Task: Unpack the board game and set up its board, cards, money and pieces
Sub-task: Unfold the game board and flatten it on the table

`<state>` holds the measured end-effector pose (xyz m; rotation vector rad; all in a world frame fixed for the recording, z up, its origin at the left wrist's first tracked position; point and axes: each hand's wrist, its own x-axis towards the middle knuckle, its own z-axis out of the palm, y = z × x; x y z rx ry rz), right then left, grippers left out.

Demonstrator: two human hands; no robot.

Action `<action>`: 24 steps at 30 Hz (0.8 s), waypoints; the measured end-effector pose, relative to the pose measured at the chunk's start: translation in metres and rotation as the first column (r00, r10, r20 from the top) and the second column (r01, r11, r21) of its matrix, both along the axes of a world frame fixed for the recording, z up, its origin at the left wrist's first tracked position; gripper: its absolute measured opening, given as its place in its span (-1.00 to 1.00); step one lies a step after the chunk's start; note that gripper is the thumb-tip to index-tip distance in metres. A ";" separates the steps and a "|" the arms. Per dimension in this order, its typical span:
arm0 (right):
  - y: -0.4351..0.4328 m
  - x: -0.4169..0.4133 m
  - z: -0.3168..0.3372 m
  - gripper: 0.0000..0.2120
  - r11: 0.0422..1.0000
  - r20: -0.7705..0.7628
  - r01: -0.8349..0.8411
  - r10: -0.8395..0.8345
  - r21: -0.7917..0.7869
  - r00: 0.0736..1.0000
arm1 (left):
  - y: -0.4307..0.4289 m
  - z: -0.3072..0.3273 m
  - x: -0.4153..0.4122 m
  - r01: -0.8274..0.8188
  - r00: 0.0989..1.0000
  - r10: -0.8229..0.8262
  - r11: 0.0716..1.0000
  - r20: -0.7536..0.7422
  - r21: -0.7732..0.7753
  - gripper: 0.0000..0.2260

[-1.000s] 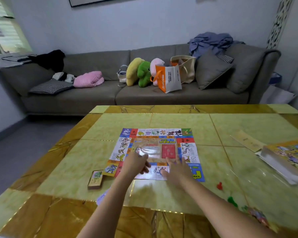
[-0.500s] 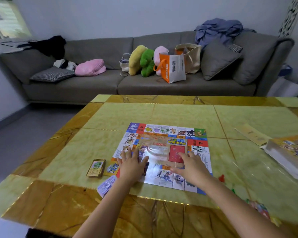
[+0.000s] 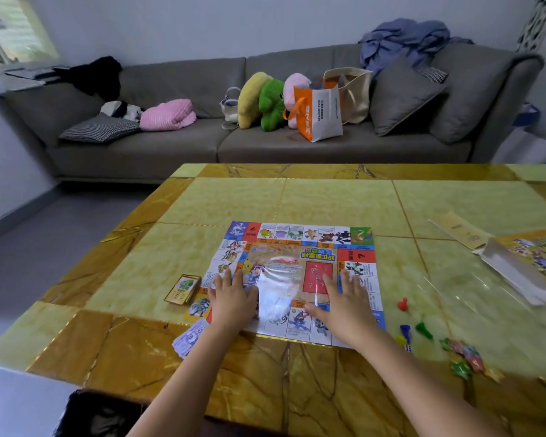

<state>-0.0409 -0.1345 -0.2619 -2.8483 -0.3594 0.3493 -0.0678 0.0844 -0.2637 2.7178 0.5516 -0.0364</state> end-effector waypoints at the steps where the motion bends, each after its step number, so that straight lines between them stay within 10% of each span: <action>1: -0.001 -0.004 0.000 -0.17 1.000 0.001 0.002 -0.002 0.003 1.000 | -0.001 0.001 -0.001 -0.004 1.000 0.004 1.000 -0.010 0.015 -0.50; 16: -0.016 -0.039 -0.010 0.24 0.999 0.080 0.024 -0.026 0.037 0.996 | -0.032 0.001 -0.001 0.356 0.931 -0.347 0.931 -0.111 0.084 -0.45; 24: -0.033 -0.045 -0.017 0.01 0.996 0.146 0.066 -0.075 0.067 0.986 | -0.043 -0.004 -0.013 0.335 0.941 -0.324 0.933 -0.095 0.131 -0.44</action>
